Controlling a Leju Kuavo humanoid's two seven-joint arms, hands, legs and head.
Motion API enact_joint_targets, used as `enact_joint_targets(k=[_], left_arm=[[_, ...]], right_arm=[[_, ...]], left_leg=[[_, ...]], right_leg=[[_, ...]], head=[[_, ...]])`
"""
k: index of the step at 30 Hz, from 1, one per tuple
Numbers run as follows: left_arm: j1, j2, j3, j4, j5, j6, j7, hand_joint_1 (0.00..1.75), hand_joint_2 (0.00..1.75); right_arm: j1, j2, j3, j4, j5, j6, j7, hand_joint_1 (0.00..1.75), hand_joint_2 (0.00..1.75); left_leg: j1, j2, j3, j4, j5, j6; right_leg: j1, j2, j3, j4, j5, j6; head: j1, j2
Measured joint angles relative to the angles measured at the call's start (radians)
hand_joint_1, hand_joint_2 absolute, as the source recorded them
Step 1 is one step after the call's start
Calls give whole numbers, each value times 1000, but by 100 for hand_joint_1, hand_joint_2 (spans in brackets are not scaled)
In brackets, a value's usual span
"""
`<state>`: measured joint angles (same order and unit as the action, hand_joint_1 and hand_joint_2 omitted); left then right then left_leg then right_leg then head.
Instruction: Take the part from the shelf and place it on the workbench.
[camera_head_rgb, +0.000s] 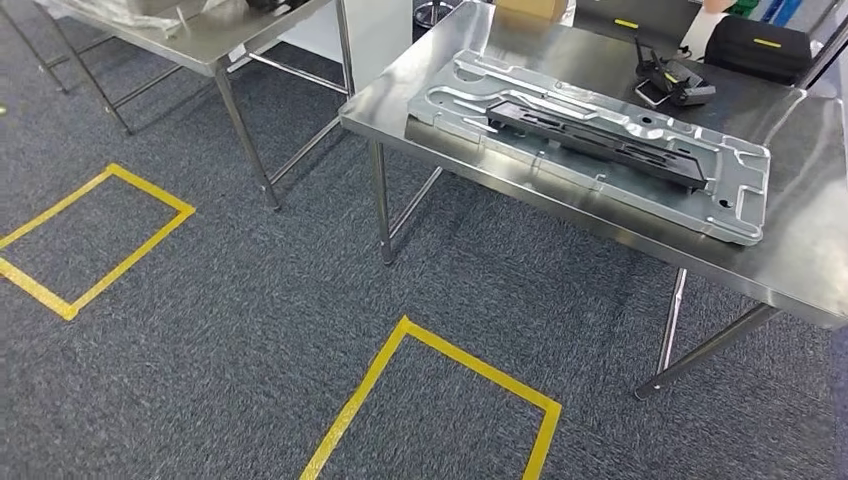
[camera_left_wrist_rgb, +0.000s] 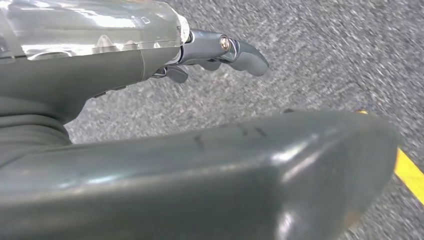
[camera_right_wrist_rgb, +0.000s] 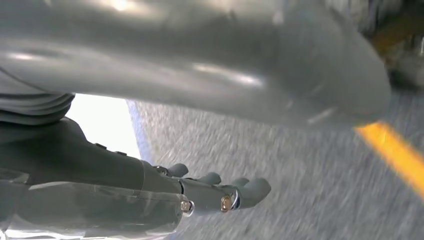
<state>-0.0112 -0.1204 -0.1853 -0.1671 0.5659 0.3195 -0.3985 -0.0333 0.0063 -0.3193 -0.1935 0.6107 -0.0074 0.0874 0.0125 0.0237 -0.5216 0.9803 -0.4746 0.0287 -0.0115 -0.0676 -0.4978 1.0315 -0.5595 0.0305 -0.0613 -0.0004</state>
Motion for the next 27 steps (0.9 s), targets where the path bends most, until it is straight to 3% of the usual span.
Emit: enact_joint_targets(k=[2,3,4,5,7,8,10,11,12,13,15,16,18,19,20,21,24,26,27], left_arm=[[-2,2,-9,0,-7,-8,-1,0,0],[-3,3,-13,0,-10,-12,-2,0,0],[-3,4,-15,0,-13,-16,-3,0,0],[-3,6,-18,0,-15,-19,-4,0,0],[-3,8,-24,0,-20,-23,-5,0,0],[-4,9,-28,0,-21,-23,-3,0,0],[-8,10,-34,0,-22,-23,2,0,0],[-9,10,-36,0,-23,-23,6,0,0],[-10,10,-38,0,-24,-22,11,0,0],[-9,11,-39,0,-25,-21,16,0,0],[-9,13,-41,0,-26,-19,24,0,0],[-11,13,-42,0,-27,-19,27,0,0],[-13,14,-43,0,-29,-19,32,0,0],[-12,14,-44,0,-29,-19,34,0,0],[-11,15,-45,0,-30,-19,36,0,0],[-10,15,-47,0,-31,-19,37,0,0],[-12,17,-50,0,-32,-19,38,0,0],[-14,17,-54,0,-33,-19,37,0,0],[-13,18,-56,0,-34,-19,37,0,0]], right_arm=[[3,2,0,3,2,37,1,0,0],[5,2,1,4,4,53,5,0,0],[6,2,2,5,8,70,11,0,0],[8,2,4,6,13,86,20,0,0],[10,2,8,7,20,108,35,0,0],[12,2,9,8,23,114,42,0,0],[13,1,11,11,29,121,55,0,0],[13,1,12,11,32,124,61,0,0],[11,1,13,12,33,127,67,0,0],[10,2,13,12,35,129,73,0,0],[11,2,15,12,37,131,80,0,0],[14,3,16,12,37,132,84,0,0],[18,3,18,12,39,132,89,0,0],[18,3,18,12,40,133,91,0,0],[18,2,18,13,40,133,92,0,0],[17,3,18,13,42,133,92,0,0],[14,4,20,13,48,135,93,0,0],[13,4,21,13,53,138,93,0,0],[10,4,23,13,55,138,94,0,0]], left_leg=[[-3,-17,-9,-2,8,10],[-5,-28,-14,-1,11,12],[-7,-40,-17,1,13,12],[-8,-52,-20,3,14,12],[-9,-78,-22,10,15,10],[-11,-89,-24,14,15,7],[-12,-109,-35,21,17,-4],[-11,-119,-41,23,20,-11],[-9,-131,-47,22,24,-18],[-8,-128,-51,25,24,-24],[-10,-92,-72,68,-4,-32],[-9,-65,-95,121,-35,-35],[-4,-41,-156,256,-99,-43],[-1,-38,-174,299,-113,-47],[1,-35,-176,308,-108,-50],[3,-30,-156,275,-86,-51],[-1,16,-45,71,-10,-42],[-8,28,-23,22,-3,-30],[-10,18,-25,22,0,-24]], right_leg=[[-3,50,-59,124,-70,3],[-4,58,-90,186,-94,3],[-3,62,-108,223,-98,3],[-3,64,-109,223,-82,2],[-4,81,-63,119,-7,-4],[-4,107,-36,53,23,-9],[-4,147,-7,-26,49,-15],[-3,153,-7,-34,46,-18],[-3,142,-7,-37,49,-21],[-4,129,-6,-42,52,-27],[-8,101,-3,-52,59,-40],[-7,86,-2,-54,60,-44],[-4,56,-5,-53,60,-48],[-3,42,-5,-53,60,-48],[-3,29,-6,-52,59,-48],[-3,18,-5,-51,58,-46],[0,-13,0,-47,51,-35],[4,-28,3,-46,48,-24],[5,-35,5,-46,48,-18]], head=[[0,0],[0,0],[0,0],[0,0],[0,0],[0,0],[0,0],[0,0],[0,0],[0,0],[0,0],[0,0],[0,0],[0,0],[0,0],[0,0],[0,0],[0,0],[0,0]])
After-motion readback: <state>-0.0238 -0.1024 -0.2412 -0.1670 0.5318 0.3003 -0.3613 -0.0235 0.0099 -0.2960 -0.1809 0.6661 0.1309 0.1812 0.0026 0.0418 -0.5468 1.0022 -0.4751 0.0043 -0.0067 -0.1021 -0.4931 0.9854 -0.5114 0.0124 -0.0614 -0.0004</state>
